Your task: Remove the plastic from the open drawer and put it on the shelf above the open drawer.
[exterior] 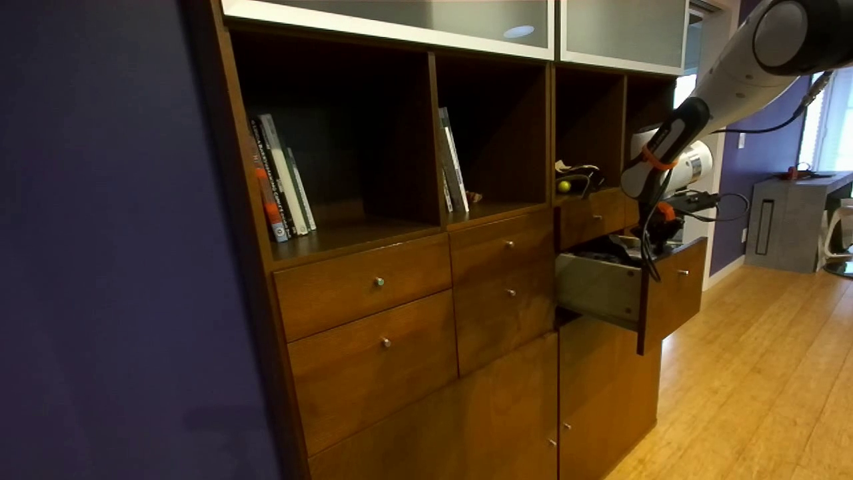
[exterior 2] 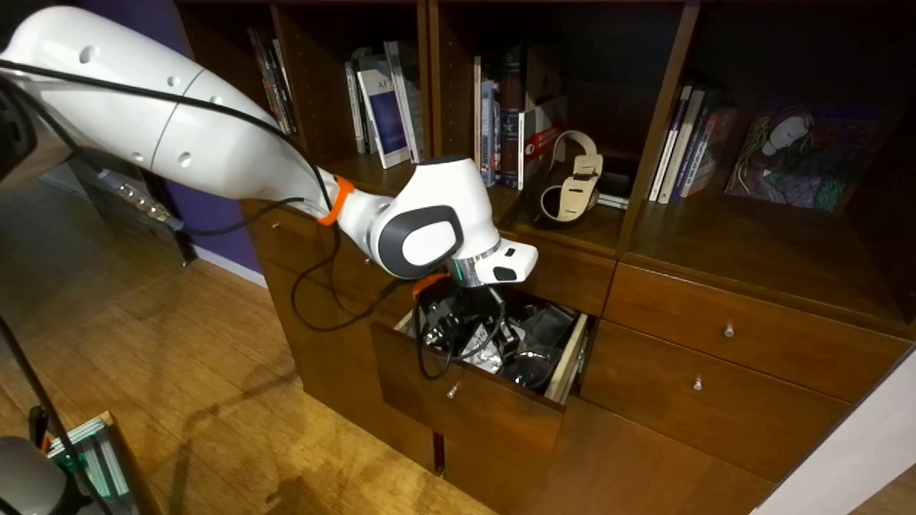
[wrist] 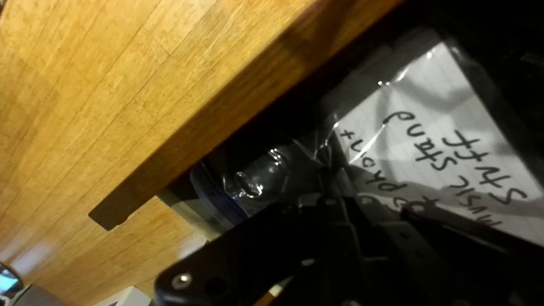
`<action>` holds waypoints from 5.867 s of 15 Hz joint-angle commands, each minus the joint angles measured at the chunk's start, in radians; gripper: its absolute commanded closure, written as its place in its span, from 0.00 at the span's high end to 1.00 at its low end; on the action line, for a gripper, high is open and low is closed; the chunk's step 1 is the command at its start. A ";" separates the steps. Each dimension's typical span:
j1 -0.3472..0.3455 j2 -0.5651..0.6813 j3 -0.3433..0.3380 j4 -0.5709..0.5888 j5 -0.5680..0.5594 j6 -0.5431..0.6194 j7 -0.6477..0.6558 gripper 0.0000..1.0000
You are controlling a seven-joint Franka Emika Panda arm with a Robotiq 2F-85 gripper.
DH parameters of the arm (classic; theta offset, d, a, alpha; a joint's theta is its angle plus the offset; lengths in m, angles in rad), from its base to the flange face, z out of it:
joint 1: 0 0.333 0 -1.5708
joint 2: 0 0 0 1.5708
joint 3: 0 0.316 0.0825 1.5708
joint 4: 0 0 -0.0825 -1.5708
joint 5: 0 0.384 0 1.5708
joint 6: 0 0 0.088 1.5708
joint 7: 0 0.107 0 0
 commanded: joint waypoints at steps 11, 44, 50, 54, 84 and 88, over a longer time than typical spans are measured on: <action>-0.005 -0.224 0.016 -0.095 0.007 0.064 0.006 0.00; -0.098 -0.050 0.019 -0.022 0.123 0.167 -0.076 0.55; -0.106 -0.033 0.009 -0.009 0.117 0.119 -0.073 0.55; -0.107 -0.035 0.007 -0.001 0.117 0.089 -0.064 0.40; -0.124 -0.093 0.001 -0.001 0.175 -0.001 -0.034 0.00; -0.117 -0.189 0.006 -0.045 0.175 0.064 -0.039 0.00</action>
